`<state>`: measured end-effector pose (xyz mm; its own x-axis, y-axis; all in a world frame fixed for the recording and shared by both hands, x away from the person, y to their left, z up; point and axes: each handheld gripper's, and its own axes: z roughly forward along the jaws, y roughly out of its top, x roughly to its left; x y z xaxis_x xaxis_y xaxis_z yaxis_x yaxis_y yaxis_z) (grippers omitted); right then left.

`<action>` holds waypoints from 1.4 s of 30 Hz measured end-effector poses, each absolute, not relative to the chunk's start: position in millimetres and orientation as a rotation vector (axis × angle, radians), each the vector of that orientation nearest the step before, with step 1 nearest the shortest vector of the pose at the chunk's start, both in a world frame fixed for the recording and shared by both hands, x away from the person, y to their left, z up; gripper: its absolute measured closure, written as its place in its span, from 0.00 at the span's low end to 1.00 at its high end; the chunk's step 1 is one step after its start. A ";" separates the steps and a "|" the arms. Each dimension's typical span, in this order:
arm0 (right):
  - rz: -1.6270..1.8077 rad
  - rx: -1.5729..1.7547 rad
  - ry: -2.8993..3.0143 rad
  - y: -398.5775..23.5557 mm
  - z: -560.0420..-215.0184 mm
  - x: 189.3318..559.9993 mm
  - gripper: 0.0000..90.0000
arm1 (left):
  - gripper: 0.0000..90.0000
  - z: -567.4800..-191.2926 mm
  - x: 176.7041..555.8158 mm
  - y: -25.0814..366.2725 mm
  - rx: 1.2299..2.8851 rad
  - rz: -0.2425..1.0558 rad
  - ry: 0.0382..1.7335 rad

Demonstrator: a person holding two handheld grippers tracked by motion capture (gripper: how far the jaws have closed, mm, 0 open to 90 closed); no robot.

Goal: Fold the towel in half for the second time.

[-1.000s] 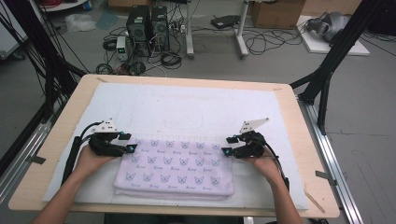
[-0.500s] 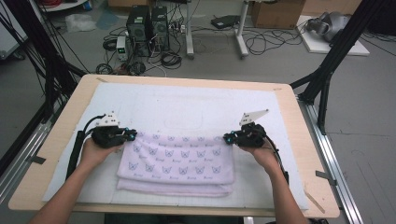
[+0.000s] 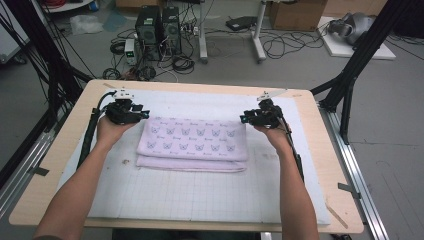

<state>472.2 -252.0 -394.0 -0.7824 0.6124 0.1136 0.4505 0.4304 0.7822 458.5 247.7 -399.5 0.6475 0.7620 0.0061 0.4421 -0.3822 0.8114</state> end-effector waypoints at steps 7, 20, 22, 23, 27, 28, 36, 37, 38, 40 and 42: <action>1.284 0.852 2.552 -247.3 -398.7 444.6 0.64 | 0.60 -408.8 425.2 256.8 2.018 0.426 0.830; 1.308 0.728 2.609 -247.7 -411.4 381.3 0.66 | 0.64 -418.9 367.8 255.6 2.053 0.327 0.639; 1.309 0.720 2.626 -248.4 -417.0 376.7 0.67 | 0.64 -422.4 363.6 255.4 2.058 0.307 0.619; 1.281 0.723 2.666 -247.4 -419.6 375.5 0.67 | 0.65 -424.3 363.0 255.8 2.069 0.296 0.614; 1.226 0.681 2.686 -242.8 -425.3 369.8 0.67 | 0.66 -431.6 360.1 254.0 2.104 0.247 0.591; 1.221 0.677 2.693 -243.0 -427.3 368.5 0.67 | 0.67 -433.1 359.2 252.9 2.119 0.238 0.579; 1.244 0.684 2.690 -249.1 -440.1 367.5 0.95 | 0.93 -441.2 358.3 246.4 2.185 0.292 0.578; 1.243 0.687 2.692 -249.0 -439.6 367.6 0.96 | 0.95 -440.2 357.8 247.0 2.177 0.293 0.587; 1.251 0.686 2.687 -249.5 -438.7 368.1 0.97 | 0.97 -438.8 357.5 247.9 2.171 0.294 0.589; 1.269 0.691 2.676 -251.1 -435.2 367.9 0.98 | 0.97 -434.0 356.0 250.9 2.152 0.308 0.589; 1.289 0.688 2.660 -253.1 -429.2 366.1 0.98 | 0.97 -428.2 354.0 253.2 2.134 0.321 0.590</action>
<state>366.1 -253.1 -429.2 -0.8918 0.4414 0.0991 0.3514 0.5378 0.7664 354.0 253.2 -428.2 0.8540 0.5200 0.0145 0.2943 -0.5060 0.8107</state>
